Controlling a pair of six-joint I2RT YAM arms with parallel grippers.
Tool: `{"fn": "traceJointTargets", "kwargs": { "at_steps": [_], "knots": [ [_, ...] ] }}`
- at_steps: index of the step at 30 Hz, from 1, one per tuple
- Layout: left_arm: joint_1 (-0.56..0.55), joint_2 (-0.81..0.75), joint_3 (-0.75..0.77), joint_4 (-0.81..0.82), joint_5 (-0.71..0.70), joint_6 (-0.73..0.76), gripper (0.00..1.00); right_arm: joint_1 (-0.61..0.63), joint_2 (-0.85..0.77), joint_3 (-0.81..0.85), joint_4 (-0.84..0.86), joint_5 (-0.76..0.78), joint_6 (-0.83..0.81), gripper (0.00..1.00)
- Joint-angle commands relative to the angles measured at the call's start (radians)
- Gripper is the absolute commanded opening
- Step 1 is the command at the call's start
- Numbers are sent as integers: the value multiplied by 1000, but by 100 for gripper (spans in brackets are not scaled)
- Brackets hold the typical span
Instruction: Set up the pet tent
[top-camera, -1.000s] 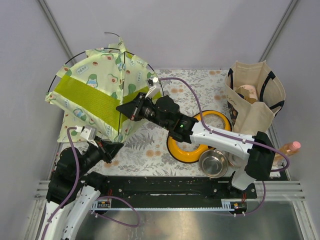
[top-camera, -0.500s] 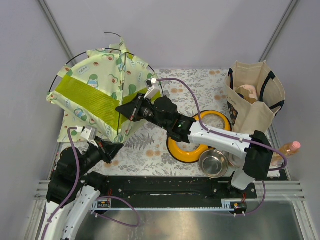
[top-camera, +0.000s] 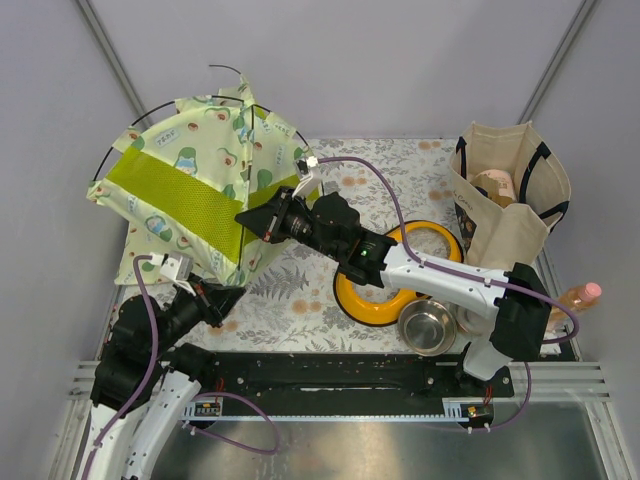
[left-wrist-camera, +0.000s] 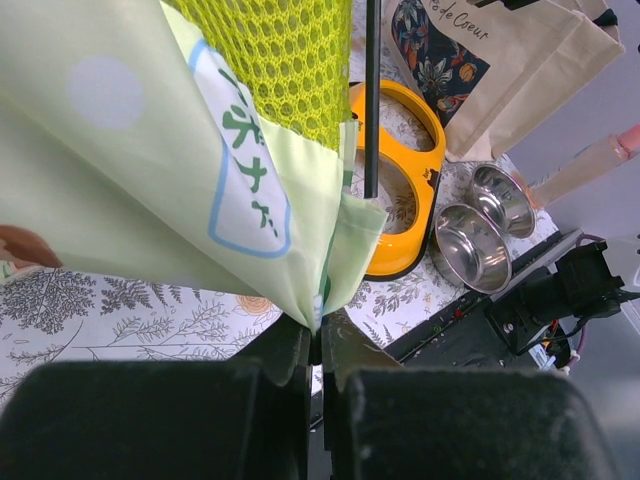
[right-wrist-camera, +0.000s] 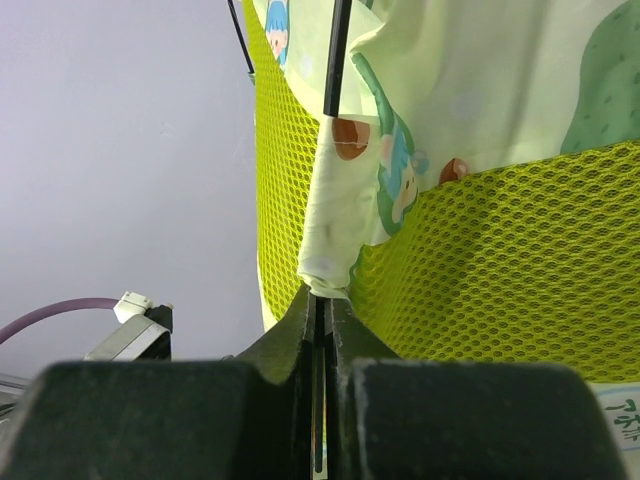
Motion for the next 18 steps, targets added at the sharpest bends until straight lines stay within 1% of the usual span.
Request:
{"fn": "traceJointTargets", "kwargs": {
  "at_steps": [1, 18],
  "knots": [
    [-8, -23, 38, -90, 102, 2, 0, -99, -5, 14, 71, 210, -43, 0],
    [-9, -23, 40, -83, 115, 6, 0, -96, 26, 18, 78, 165, -3, 0]
  ]
}}
